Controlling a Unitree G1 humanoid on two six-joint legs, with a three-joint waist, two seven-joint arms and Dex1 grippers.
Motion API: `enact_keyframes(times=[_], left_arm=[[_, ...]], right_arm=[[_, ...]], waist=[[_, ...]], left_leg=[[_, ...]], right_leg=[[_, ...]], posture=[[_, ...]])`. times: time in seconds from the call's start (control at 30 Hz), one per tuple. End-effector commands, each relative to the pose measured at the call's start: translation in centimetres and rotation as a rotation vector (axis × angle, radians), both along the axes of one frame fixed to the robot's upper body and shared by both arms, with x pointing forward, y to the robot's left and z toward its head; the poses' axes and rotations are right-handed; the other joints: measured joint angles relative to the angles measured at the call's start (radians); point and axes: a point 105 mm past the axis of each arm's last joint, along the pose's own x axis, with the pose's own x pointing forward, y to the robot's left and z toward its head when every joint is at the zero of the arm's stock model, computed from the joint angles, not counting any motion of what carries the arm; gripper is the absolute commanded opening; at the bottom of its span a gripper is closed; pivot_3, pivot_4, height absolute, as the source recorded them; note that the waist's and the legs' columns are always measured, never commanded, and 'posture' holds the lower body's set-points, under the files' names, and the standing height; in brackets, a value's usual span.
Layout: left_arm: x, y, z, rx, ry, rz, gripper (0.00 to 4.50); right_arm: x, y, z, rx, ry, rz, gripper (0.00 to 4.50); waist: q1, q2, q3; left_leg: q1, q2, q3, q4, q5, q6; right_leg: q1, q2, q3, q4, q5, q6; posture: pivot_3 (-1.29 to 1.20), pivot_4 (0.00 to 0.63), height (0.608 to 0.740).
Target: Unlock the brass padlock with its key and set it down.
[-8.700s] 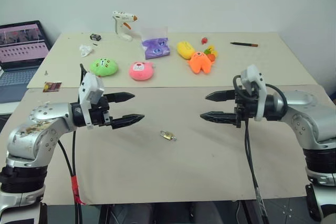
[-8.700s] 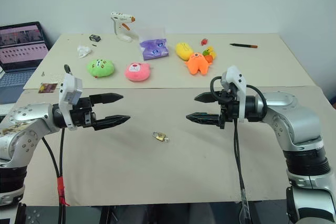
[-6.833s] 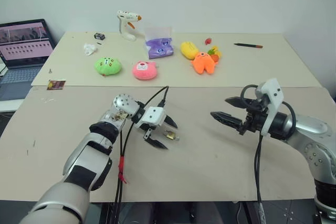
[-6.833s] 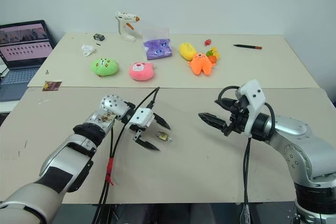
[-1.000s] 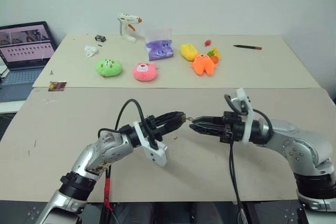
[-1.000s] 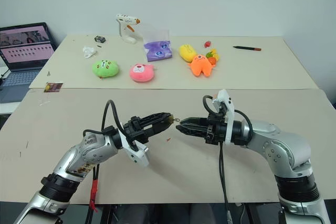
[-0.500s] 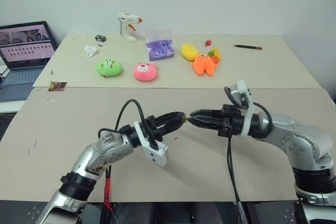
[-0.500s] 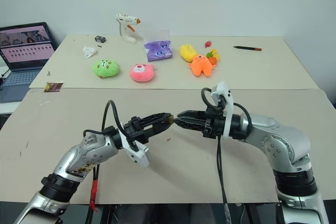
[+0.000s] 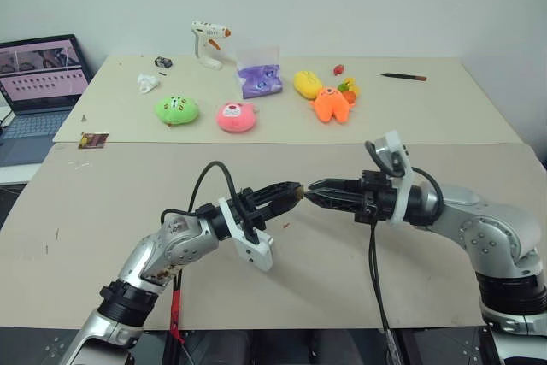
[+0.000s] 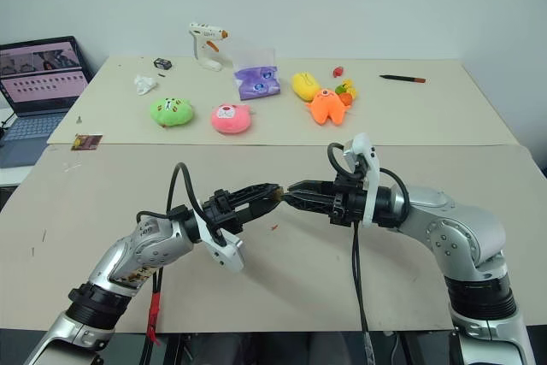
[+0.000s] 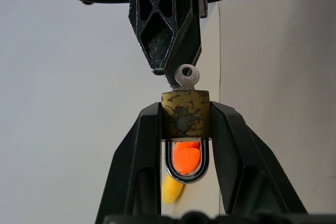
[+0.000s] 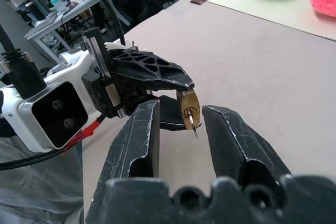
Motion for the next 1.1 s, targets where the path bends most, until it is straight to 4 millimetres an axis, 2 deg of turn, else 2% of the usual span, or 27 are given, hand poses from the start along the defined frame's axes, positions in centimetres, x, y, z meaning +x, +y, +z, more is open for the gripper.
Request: enact_keyframes(times=[0.03, 0.53, 0.6, 0.63, 0.73, 0.93, 1.1], left_arm=[[-0.7, -0.5, 1.4, -0.036, -0.044, -0.037, 0.83], [-0.7, -0.6, 1.7, -0.035, -0.044, -0.039, 0.83], [-0.6, -0.6, 1.8, -0.035, -0.045, -0.039, 0.83], [-0.6, -0.6, 1.8, -0.035, -0.045, -0.039, 0.83], [-0.6, -0.5, 2.0, -0.036, -0.046, -0.039, 0.83], [-0.7, -0.6, 2.1, -0.025, -0.071, -0.043, 0.83], [-0.7, -0.5, 2.5, 0.052, -0.252, -0.039, 0.83]], right_arm=[[-0.6, 0.2, 1.0, 0.009, -0.040, 0.023, 1.74], [-0.7, 0.1, 0.2, -0.005, -0.026, 0.021, 1.74], [-0.7, 0.1, 0.1, -0.004, -0.023, 0.022, 1.21], [-0.7, 0.1, 0.1, -0.004, -0.023, 0.022, 1.09], [-0.9, 0.2, 0.2, 0.000, -0.020, 0.028, 0.03], [-0.9, 0.2, 0.5, 0.006, -0.009, 0.029, 0.03], [-1.1, 0.4, 0.8, 0.037, 0.041, 0.041, 0.03]], waist=[[0.000, 0.000, 0.000], [0.000, 0.000, 0.000], [0.000, 0.000, 0.000], [0.000, 0.000, 0.000], [0.000, 0.000, 0.000], [0.000, 0.000, 0.000], [0.000, 0.000, 0.000]], left_leg=[[0.000, 0.000, 0.000, 0.000, 0.000, 0.000], [0.000, 0.000, 0.000, 0.000, 0.000, 0.000], [0.000, 0.000, 0.000, 0.000, 0.000, 0.000], [0.000, 0.000, 0.000, 0.000, 0.000, 0.000], [0.000, 0.000, 0.000, 0.000, 0.000, 0.000], [0.000, 0.000, 0.000, 0.000, 0.000, 0.000], [0.000, 0.000, 0.000, 0.000, 0.000, 0.000]], right_leg=[[0.000, 0.000, 0.000, 0.000, 0.000, 0.000], [0.000, 0.000, 0.000, 0.000, 0.000, 0.000], [0.000, 0.000, 0.000, 0.000, 0.000, 0.000], [0.000, 0.000, 0.000, 0.000, 0.000, 0.000], [0.000, 0.000, 0.000, 0.000, 0.000, 0.000], [0.000, 0.000, 0.000, 0.000, 0.000, 0.000], [0.000, 0.000, 0.000, 0.000, 0.000, 0.000]], posture=[[0.00, 0.150, 0.740], [0.00, 0.150, 0.740], [0.00, 0.150, 0.740], [0.00, 0.150, 0.740], [0.00, 0.150, 0.740], [0.00, 0.150, 0.740], [0.00, 0.150, 0.740]])
